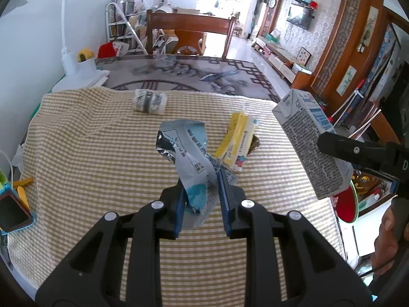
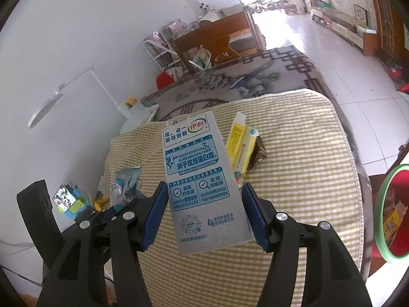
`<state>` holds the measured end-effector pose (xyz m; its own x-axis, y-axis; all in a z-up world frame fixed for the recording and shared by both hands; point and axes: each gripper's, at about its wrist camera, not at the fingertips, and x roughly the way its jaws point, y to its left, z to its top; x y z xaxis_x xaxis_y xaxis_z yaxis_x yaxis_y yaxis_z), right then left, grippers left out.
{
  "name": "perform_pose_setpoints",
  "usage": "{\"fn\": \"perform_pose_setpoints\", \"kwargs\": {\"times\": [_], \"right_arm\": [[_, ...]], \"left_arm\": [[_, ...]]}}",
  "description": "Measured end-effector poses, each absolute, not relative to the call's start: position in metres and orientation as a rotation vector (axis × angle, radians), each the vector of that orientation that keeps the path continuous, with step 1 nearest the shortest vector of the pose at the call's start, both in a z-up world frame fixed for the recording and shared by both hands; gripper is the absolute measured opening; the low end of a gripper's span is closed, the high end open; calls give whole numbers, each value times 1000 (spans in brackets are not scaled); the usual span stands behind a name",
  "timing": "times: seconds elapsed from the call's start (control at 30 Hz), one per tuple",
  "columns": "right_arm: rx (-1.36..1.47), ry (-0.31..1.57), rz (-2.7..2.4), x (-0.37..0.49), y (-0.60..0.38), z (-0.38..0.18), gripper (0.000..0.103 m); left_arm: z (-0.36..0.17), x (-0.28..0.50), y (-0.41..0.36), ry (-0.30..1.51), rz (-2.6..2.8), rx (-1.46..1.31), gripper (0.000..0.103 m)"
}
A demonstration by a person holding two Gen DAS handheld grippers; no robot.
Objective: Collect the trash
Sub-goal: 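Lift the milk carton and blue-white wrapper and carry them toward the red bin, then carry the milk carton and blue-white wrapper over the red bin with both tools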
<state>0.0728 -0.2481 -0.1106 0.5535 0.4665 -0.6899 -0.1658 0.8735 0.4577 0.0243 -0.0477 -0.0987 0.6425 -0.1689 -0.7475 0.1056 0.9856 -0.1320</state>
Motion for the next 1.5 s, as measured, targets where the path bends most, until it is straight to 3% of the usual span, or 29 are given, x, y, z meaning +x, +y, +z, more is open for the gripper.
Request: {"fn": "perform_pose_setpoints", "kwargs": {"times": [1.5], "right_arm": [[458, 864, 359, 50, -433, -98, 58]], "left_arm": [[-67, 18, -230, 800, -192, -31, 23]]}}
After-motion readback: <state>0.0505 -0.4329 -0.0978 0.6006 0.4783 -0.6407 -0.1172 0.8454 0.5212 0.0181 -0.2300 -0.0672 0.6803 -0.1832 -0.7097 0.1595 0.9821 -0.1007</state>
